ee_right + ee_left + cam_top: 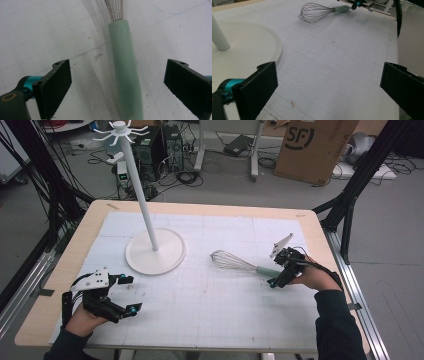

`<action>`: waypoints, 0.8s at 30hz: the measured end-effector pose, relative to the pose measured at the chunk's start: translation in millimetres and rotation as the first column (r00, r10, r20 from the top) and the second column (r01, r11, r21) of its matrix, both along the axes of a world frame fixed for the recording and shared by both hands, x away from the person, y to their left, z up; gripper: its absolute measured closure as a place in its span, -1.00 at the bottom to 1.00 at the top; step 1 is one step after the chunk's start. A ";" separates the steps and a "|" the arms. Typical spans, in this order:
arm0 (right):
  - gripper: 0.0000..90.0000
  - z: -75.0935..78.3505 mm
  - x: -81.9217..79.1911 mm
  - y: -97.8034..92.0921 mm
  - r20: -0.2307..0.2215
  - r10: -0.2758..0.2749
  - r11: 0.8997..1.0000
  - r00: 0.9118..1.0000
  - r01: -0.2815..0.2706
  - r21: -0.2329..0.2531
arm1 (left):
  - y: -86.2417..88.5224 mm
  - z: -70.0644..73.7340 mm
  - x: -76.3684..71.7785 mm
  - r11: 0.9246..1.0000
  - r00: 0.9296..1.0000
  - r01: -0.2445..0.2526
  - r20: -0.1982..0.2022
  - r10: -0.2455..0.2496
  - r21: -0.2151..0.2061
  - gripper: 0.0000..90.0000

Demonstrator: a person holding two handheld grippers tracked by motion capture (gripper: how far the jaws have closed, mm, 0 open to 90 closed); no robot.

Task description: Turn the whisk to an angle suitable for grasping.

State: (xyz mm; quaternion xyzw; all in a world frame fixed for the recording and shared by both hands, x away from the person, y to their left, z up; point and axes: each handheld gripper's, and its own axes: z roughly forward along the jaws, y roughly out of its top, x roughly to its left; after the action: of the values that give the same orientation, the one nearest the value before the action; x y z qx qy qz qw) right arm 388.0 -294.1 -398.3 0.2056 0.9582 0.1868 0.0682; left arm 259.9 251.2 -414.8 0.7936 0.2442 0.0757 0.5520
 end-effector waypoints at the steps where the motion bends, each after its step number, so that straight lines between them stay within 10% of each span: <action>1: -0.80 -1.7 1.7 0.5 0.002 -0.005 1.000 1.000 0.005 -0.008 | 0.0 0.0 0.0 1.000 1.000 0.000 0.000 0.000 0.000 -0.96; 24: -0.02 -11.7 13.7 9.3 0.003 0.019 0.998 1.000 -0.019 -0.052 | 0.0 -1.1 0.4 1.000 1.000 0.010 -0.005 -0.010 0.003 -0.96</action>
State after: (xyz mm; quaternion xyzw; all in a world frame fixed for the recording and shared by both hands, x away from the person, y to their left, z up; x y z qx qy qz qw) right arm 401.6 -284.8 -410.0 0.1942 0.9645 0.1629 0.0735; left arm 260.3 251.2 -415.8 0.7959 0.2415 0.0716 0.5505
